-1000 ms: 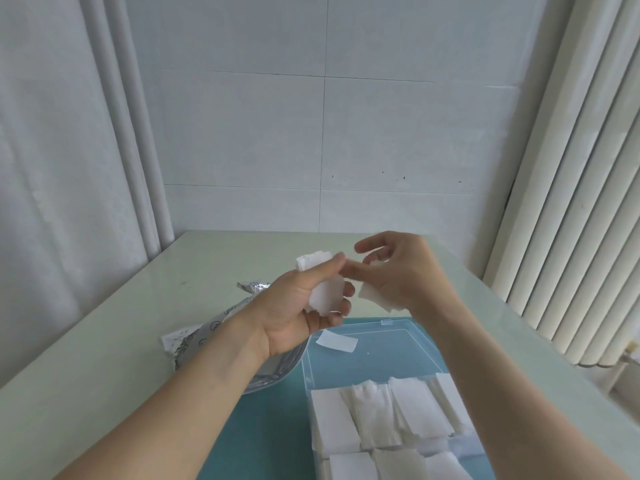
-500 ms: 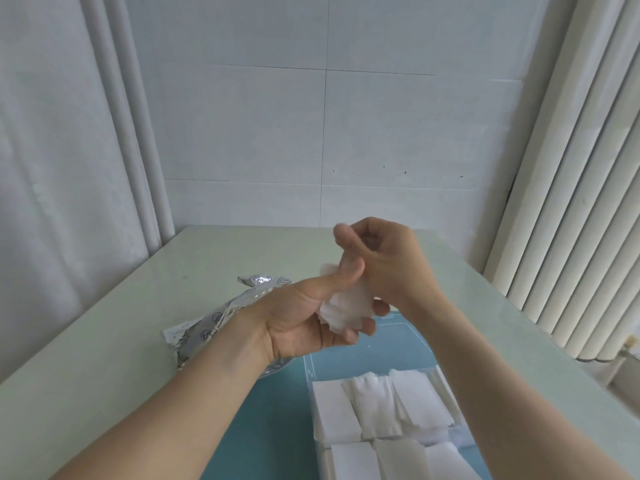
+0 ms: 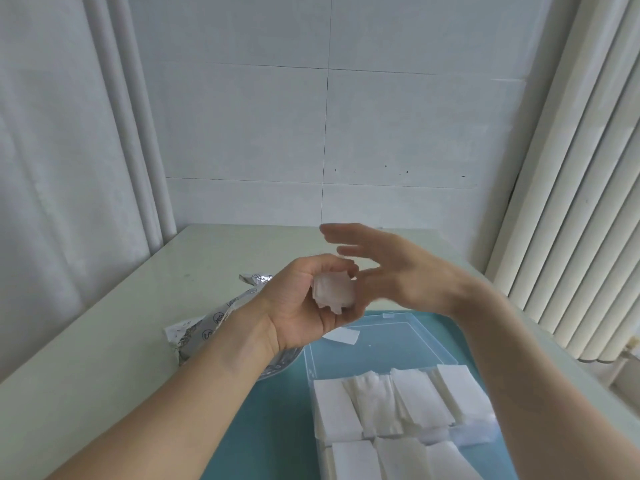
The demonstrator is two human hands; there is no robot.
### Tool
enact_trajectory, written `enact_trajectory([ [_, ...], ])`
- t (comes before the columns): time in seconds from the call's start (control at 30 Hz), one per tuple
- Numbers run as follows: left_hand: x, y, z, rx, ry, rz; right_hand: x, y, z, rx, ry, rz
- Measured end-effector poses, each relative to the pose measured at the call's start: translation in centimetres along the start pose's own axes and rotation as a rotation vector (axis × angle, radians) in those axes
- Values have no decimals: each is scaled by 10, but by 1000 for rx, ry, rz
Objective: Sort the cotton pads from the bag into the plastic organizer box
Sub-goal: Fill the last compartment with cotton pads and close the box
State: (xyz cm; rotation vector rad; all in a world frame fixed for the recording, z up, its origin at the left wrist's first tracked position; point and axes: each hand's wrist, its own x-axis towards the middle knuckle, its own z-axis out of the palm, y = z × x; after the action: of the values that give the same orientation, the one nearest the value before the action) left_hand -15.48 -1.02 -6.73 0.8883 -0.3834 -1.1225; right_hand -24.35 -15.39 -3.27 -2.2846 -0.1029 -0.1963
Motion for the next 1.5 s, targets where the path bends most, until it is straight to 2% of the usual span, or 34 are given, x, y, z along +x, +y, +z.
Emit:
enact_trajectory([
  [0.07, 0, -1, 1, -2, 15, 15, -2, -1, 4, -135, -82, -2],
  [0.13, -3, 0, 4, 40, -20, 27, 0, -1, 9, -249, -39, -4],
  [0.23, -7, -1, 6, 135, -130, 40, 5, 2, 10, -256, 81, -25],
  [0.43, 0, -2, 4, 77, -99, 93, 3, 6, 8, -188, 50, 25],
  [0.6, 6, 2, -1, -193, 57, 243, 8, 4, 9, -284, 402, -37],
  [0.7, 10, 4, -6, -205, 78, 377, 9, -1, 15, -298, 546, -52],
  [0.77, 11, 5, -9, -196, 88, 432, 9, -6, 18, -176, 484, 31],
  [0.87, 11, 6, -12, -201, 72, 444, 8, -11, 23, 180, 303, 134],
  [1.0, 10, 6, -12, -224, 45, 413, 9, -15, 32, 578, 306, 193],
  [1.07, 9, 7, -11, -219, 39, 424, 10, -14, 33, 694, 327, 214],
  [1.27, 8, 9, -11, -155, 21, 412, 12, -10, 28, 748, 350, 222],
  [1.4, 8, 7, -10, -190, 99, 405, 11, -7, 29, 672, 221, 216],
  [1.5, 8, 5, -6, -168, 128, 410, 12, -8, 32, 548, 231, 206],
])
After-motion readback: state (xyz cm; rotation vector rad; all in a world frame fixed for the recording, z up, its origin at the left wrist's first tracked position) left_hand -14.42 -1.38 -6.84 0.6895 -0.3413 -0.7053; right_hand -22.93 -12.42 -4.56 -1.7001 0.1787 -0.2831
